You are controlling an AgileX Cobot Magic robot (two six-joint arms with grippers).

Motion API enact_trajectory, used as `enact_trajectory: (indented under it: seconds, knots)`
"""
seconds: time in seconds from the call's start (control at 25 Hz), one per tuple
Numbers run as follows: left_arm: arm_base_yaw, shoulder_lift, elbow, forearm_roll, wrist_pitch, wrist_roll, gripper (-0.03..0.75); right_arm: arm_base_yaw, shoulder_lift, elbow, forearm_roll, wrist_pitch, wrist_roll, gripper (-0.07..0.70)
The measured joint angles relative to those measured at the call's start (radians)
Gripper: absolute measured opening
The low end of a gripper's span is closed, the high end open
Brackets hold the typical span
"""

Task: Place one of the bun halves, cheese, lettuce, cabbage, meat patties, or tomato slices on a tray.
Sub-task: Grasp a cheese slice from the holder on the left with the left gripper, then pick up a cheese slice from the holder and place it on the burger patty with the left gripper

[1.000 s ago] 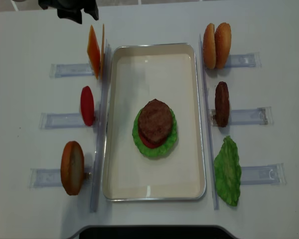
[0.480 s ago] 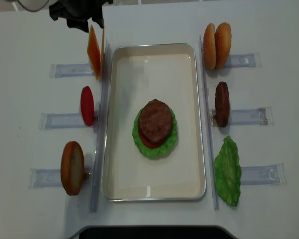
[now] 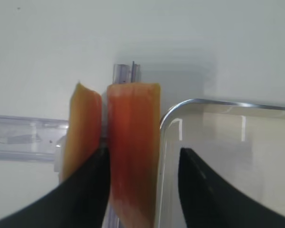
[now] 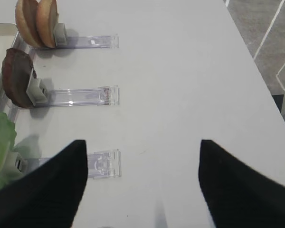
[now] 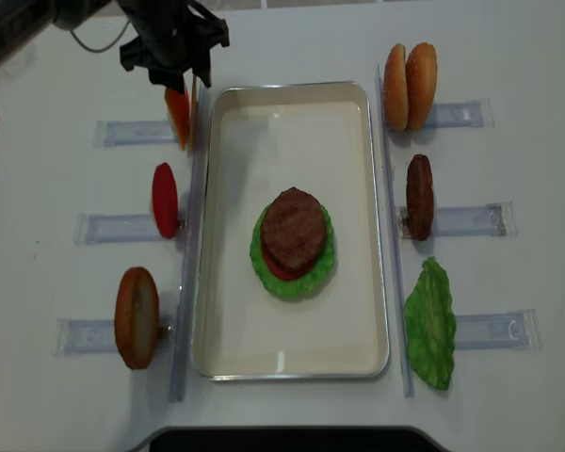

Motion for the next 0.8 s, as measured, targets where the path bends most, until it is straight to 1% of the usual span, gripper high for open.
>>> enact_trajectory:
  seconds: [0.04,0.08,0.16,0.2,0.24,0.32,0.48,0.6,0.72,0.8]
  knots:
    - [0.0,0.005,0.0,0.0,0.0,0.001,0.332,0.0,0.0,0.0,0.0,0.0,0.0,0.472]
    - [0.0,0.009,0.0,0.0,0.0,0.006,0.278,0.0,0.0,0.0,0.0,0.0,0.0,0.472]
    - [0.0,0.01,0.0,-0.004,0.001,0.024,0.127,0.0,0.0,0.0,0.0,0.0,0.0,0.472]
    - [0.0,0.007,0.0,-0.011,0.003,0.033,0.076,0.0,0.0,0.0,0.0,0.0,0.0,0.472]
    - [0.0,0.0,0.0,-0.015,0.007,0.041,0.051,0.0,0.0,0.0,0.0,0.0,0.0,0.472]
    - [0.0,-0.029,0.0,-0.025,0.013,0.046,0.029,0.0,0.0,0.0,0.0,0.0,0.0,0.472]
    - [0.0,-0.137,0.0,-0.039,0.021,0.047,0.027,0.0,0.0,0.0,0.0,0.0,0.0,0.472]
    - [0.0,-0.197,-0.002,-0.04,0.058,0.047,0.026,0.0,0.0,0.0,0.0,0.0,0.0,0.472]
    - [0.0,-0.211,-0.001,-0.059,0.104,0.047,0.026,0.0,0.0,0.0,0.0,0.0,0.0,0.472]
    - [-0.003,-0.219,0.033,-0.109,0.103,0.048,0.026,0.0,0.0,0.0,0.0,0.0,0.0,0.472]
